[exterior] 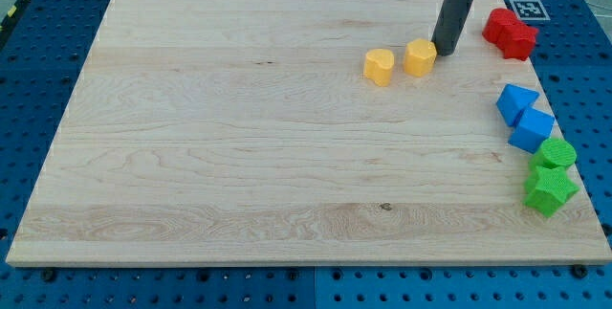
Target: Point the arm at the bottom of the red star
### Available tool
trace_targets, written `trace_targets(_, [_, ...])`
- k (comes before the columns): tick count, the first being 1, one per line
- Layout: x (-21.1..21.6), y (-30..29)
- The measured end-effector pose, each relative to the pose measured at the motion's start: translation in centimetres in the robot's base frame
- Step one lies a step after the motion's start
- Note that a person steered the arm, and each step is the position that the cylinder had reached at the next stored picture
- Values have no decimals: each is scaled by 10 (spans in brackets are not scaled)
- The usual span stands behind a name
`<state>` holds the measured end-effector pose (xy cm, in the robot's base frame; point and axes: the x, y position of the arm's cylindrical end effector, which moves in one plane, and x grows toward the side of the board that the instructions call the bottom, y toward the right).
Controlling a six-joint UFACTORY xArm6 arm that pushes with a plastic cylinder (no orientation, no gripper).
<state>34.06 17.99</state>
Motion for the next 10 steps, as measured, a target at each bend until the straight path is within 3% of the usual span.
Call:
trace_targets(2, [21, -10])
trace_targets(10, [36, 61])
